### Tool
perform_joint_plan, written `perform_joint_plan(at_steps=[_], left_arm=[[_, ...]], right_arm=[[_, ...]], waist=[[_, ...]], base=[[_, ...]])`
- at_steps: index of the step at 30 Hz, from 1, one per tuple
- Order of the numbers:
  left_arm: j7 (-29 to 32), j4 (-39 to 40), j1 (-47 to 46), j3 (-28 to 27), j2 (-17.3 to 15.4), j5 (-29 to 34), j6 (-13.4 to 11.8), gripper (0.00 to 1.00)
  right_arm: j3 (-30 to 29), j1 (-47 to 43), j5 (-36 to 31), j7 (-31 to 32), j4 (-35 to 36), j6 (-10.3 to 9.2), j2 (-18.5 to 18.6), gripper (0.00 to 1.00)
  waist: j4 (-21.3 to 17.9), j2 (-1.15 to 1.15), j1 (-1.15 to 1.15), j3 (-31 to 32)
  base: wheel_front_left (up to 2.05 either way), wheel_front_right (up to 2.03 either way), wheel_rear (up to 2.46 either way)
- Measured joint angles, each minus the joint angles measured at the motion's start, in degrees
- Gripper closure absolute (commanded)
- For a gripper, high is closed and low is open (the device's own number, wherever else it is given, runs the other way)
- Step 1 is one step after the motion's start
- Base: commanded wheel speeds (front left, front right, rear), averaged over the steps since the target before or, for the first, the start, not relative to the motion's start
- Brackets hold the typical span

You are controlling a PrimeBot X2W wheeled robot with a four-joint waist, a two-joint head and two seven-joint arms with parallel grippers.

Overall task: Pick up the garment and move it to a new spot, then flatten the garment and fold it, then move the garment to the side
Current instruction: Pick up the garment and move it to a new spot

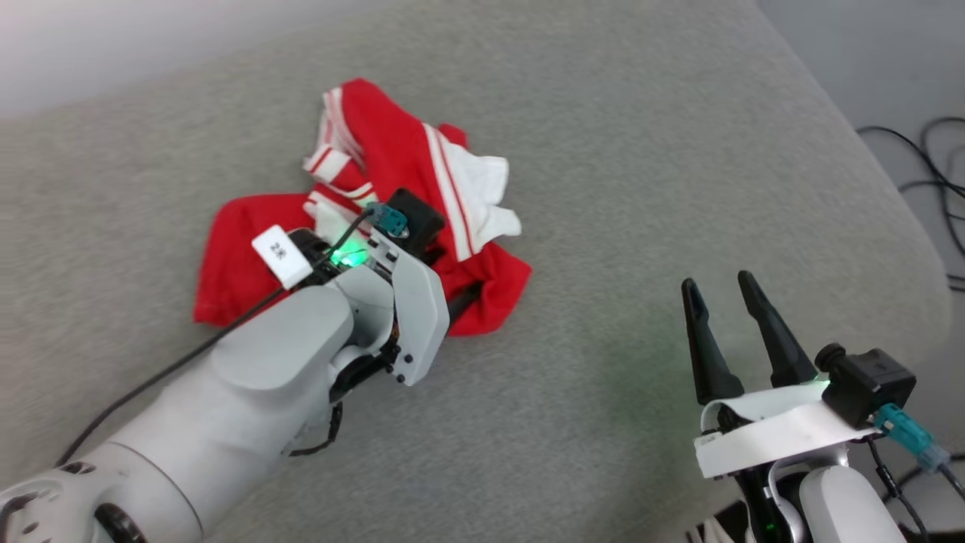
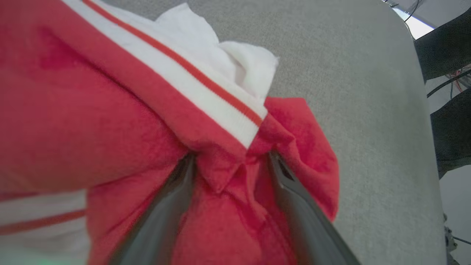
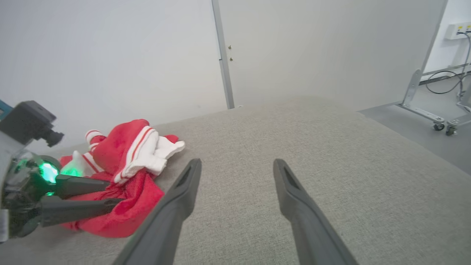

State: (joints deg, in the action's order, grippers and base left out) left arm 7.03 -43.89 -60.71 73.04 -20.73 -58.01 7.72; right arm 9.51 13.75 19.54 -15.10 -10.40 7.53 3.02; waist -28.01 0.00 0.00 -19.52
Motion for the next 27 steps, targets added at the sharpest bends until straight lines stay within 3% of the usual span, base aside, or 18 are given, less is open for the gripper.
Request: perform_joint_plan(at_steps=[12,21,24,27], left_arm=[[-14.5,5.1,4.0,-4.4,-2.6,-8.6,-0.2,0.0],[-21.5,0.9,16.5,-9.2,-5.6,-12.7,-1.1,0.0],[-21.9,-0.1,21.2,-12.5,-6.2,-13.8,-1.2,0.0],[-22.1,0.6,25.6,-19.5,-6.6,-12.3,-1.4,0.0]], right_arm=[[-2.6,-0.9,-6.9,0.0,-2.8,0.0,0.0,0.0],[-4.4,-4.1,-8.0,0.0,-4.3,0.0,3.2,0.0],[-5.6,-5.6,-8.0,0.4,-4.3,0.0,4.8,0.0],[-7.4,-7.4,-7.9,1.1,-3.7,0.0,5.9,0.0]], waist=[[10.7,0.0,0.0,5.0],[20.3,0.0,0.0,8.4],[23.3,0.0,0.0,9.5],[26.1,0.0,0.0,10.7]], base=[[0.0,0.0,0.0],[0.0,0.0,0.0],[0.0,0.0,0.0],[0.0,0.0,0.0]])
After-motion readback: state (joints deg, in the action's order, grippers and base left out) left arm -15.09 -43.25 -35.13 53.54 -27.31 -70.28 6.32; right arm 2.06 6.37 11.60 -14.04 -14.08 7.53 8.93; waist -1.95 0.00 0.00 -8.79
